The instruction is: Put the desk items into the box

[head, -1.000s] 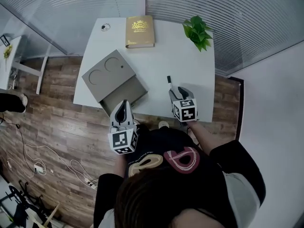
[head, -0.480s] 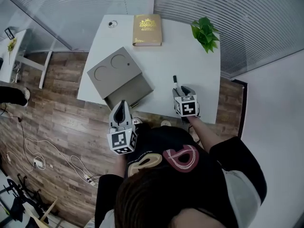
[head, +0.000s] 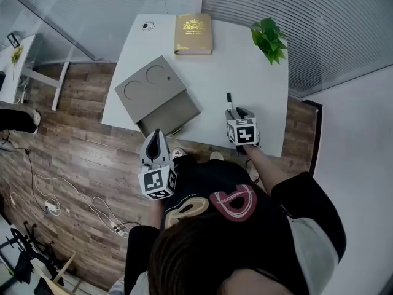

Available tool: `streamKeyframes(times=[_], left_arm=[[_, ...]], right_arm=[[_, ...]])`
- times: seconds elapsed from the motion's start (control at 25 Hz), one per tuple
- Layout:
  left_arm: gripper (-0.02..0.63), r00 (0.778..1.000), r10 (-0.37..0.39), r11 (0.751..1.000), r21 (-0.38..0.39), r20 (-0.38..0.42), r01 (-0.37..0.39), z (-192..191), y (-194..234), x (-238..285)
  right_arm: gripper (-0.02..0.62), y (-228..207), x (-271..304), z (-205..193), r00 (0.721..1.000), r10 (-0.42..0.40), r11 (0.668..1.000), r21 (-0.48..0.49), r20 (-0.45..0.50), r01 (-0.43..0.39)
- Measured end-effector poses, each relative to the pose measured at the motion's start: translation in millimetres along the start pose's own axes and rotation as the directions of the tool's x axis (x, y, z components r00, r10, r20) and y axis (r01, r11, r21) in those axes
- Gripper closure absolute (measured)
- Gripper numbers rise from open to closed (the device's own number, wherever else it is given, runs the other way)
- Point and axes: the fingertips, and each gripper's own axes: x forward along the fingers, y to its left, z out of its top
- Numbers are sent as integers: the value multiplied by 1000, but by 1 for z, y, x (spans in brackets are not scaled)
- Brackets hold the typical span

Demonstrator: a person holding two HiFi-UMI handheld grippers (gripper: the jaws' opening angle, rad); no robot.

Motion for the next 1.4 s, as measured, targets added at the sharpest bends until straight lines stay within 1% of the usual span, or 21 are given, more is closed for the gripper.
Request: streamKeyframes(times=[0.4, 0.84, 1.16, 1.4], left_arm=[[588, 999, 31, 999, -7, 8, -31, -2, 8, -7], [588, 999, 52, 999, -13, 12, -52, -1, 19, -12], [588, 998, 66, 998, -12, 15, -66, -2, 24, -15], [588, 997, 72, 997, -15, 19, -72, -2, 27, -18]], right_arm=[[449, 0, 2, -6, 1000, -12, 1000, -9, -25, 12], [471, 3, 1, -4, 1000, -17, 1000, -14, -25, 17], [507, 4, 1, -6, 999, -18, 1000, 5, -28, 19], [514, 0, -1, -7, 999, -18, 999, 36, -30, 19]])
